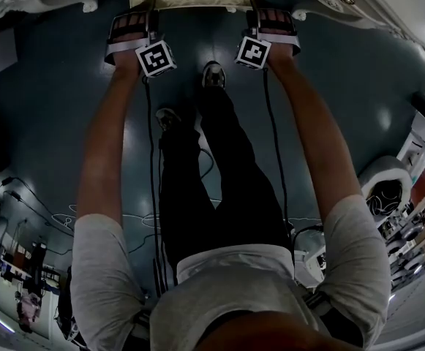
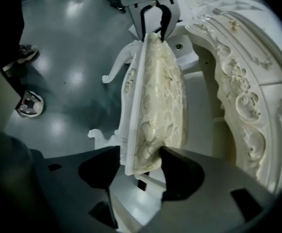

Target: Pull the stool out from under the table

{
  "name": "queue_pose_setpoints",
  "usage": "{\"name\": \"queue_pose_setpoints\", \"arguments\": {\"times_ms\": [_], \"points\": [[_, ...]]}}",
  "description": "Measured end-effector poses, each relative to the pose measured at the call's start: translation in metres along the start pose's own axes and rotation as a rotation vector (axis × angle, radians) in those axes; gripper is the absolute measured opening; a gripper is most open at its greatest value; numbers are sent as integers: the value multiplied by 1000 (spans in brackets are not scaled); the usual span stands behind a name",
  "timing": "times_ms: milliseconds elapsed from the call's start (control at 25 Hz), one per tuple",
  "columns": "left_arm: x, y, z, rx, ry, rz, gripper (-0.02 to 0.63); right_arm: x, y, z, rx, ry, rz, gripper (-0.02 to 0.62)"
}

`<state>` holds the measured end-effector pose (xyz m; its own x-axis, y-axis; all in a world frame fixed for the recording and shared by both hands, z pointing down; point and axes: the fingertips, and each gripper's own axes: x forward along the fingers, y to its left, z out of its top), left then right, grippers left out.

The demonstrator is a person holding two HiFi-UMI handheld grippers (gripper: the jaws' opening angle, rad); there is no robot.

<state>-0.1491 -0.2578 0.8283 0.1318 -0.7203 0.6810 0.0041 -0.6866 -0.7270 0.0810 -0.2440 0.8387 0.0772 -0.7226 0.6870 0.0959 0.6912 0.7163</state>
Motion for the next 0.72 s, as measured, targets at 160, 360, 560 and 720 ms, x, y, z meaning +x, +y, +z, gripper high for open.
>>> {"name": "queue_pose_setpoints", "arguments": {"times_ms": [160,360,560,720], "points": [[-1,4,-1,37,-23,20,231,4,-10,1,-22,4,-75,239],[12,8,-7,49,78,23,250,8,-5,2,48,-15,-43,213],[7,0,-7,36,63,-30,238,0,-2,3,74,-51,23,204],[2,2,-10,43,55,-27,233,-9,1,9,81,-77,15,201]]}}
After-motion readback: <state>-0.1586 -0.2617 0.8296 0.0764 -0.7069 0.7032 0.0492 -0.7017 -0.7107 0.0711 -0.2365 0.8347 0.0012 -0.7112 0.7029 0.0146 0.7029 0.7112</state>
